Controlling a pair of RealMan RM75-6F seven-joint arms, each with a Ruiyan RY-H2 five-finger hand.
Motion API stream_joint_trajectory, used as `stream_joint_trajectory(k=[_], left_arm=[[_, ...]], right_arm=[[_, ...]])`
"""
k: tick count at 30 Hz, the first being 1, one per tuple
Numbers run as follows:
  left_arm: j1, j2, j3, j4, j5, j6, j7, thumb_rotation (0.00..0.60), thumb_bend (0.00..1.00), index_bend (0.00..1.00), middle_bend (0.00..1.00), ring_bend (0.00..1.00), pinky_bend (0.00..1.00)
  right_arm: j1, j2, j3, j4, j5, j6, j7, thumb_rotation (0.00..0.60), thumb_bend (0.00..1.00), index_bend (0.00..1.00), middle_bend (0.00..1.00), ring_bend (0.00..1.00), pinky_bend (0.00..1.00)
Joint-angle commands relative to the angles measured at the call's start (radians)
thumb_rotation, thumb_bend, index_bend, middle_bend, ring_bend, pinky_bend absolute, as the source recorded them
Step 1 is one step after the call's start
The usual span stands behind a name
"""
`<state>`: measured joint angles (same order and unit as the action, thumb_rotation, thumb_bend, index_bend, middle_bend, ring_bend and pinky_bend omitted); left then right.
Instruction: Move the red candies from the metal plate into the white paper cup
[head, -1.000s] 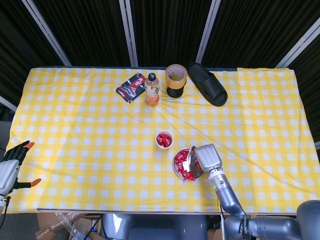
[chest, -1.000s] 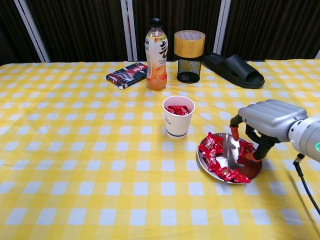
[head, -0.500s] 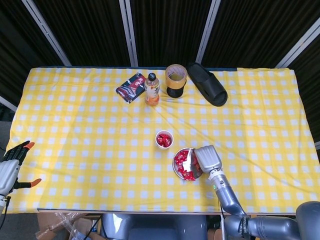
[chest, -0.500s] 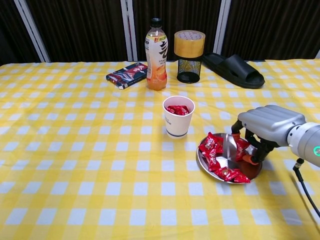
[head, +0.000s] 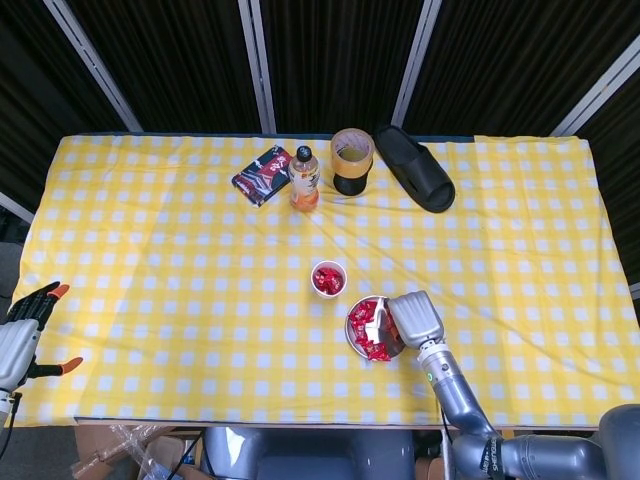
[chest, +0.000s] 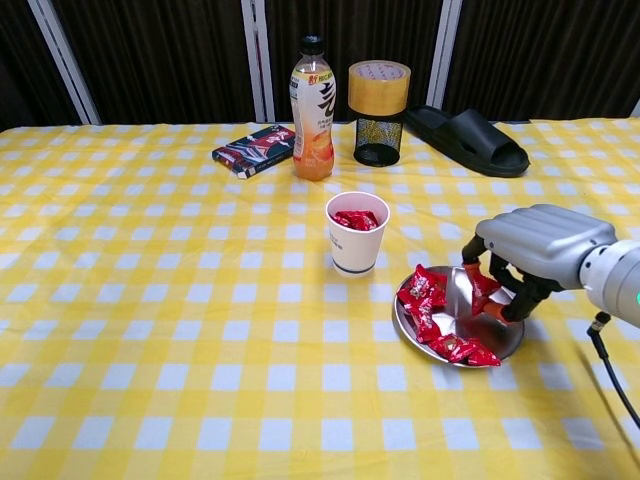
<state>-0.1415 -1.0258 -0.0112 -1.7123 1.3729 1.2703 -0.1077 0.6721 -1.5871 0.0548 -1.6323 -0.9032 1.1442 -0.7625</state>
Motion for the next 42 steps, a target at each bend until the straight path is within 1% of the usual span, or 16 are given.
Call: stream_joint_trajectory(k=[1, 7, 9, 10, 13, 17, 21, 26, 28, 36, 42], left_arm=[[0.0, 0.0, 0.0, 0.0, 0.0, 0.0, 0.0, 0.6, 0.06, 0.01, 0.0, 0.0, 0.0], [0.0, 0.001, 0.001, 0.0, 0.001, 0.0, 0.001, 0.6, 0.06, 0.01, 0.0, 0.0, 0.0], [0.001, 0.001, 0.001, -0.001, 0.002, 0.001, 0.001, 0.6, 0.06, 0.01, 0.0, 0.0, 0.0], [0.0, 0.002, 0.001, -0.002, 0.001, -0.001, -0.001, 0.6, 0.06, 0.01, 0.0, 0.0, 0.0], [-0.002, 0.002, 0.0, 0.0, -0.001, -0.004, 0.0, 0.6, 0.06, 0.01, 0.0, 0.0, 0.0], [-0.004, 0.003, -0.001, 0.002, -0.008, -0.011, -0.001, 0.6, 0.07, 0.01, 0.0, 0.0, 0.0], [-0.008, 0.007, -0.001, 0.0, -0.012, -0.022, -0.005, 0.6, 0.06, 0.01, 0.0, 0.0, 0.0], [-0.01, 0.011, 0.001, 0.0, -0.011, -0.029, -0.013, 0.6, 0.06, 0.01, 0.0, 0.0, 0.0], [-0.012, 0.013, 0.0, -0.001, -0.014, -0.035, -0.019, 0.6, 0.07, 0.01, 0.0, 0.0, 0.0], [-0.016, 0.019, 0.0, -0.003, -0.018, -0.045, -0.029, 0.6, 0.06, 0.01, 0.0, 0.0, 0.0], [-0.019, 0.021, -0.002, -0.003, -0.025, -0.052, -0.036, 0.6, 0.06, 0.01, 0.0, 0.0, 0.0]], right_arm=[[-0.001, 0.027, 0.005, -0.041, -0.02, 0.019, -0.011, 0.6, 0.51, 0.58, 0.83, 0.94, 1.0], [0.003, 0.111, 0.039, -0.168, -0.06, 0.063, -0.026, 0.6, 0.51, 0.58, 0.83, 0.94, 1.0], [0.01, 0.136, 0.059, -0.206, -0.06, 0.07, -0.032, 0.6, 0.51, 0.58, 0.83, 0.94, 1.0], [0.028, 0.156, 0.09, -0.234, -0.061, 0.071, -0.043, 0.6, 0.51, 0.58, 0.83, 0.94, 1.0], [0.053, 0.174, 0.119, -0.264, -0.028, 0.054, -0.062, 0.6, 0.51, 0.58, 0.83, 0.94, 1.0], [0.093, 0.172, 0.152, -0.272, 0.009, 0.032, -0.085, 0.6, 0.51, 0.58, 0.83, 0.94, 1.0], [0.138, 0.149, 0.179, -0.248, 0.057, 0.008, -0.104, 0.6, 0.51, 0.58, 0.83, 0.94, 1.0], [0.19, 0.107, 0.201, -0.177, 0.122, -0.029, -0.106, 0.6, 0.52, 0.58, 0.83, 0.94, 1.0], [0.218, 0.074, 0.213, -0.127, 0.147, -0.055, -0.095, 0.6, 0.51, 0.58, 0.83, 0.94, 1.0], [0.266, 0.028, 0.219, -0.05, 0.174, -0.081, -0.069, 0.6, 0.51, 0.58, 0.83, 0.94, 1.0], [0.284, 0.014, 0.212, -0.031, 0.176, -0.084, -0.053, 0.6, 0.52, 0.58, 0.83, 0.94, 1.0]])
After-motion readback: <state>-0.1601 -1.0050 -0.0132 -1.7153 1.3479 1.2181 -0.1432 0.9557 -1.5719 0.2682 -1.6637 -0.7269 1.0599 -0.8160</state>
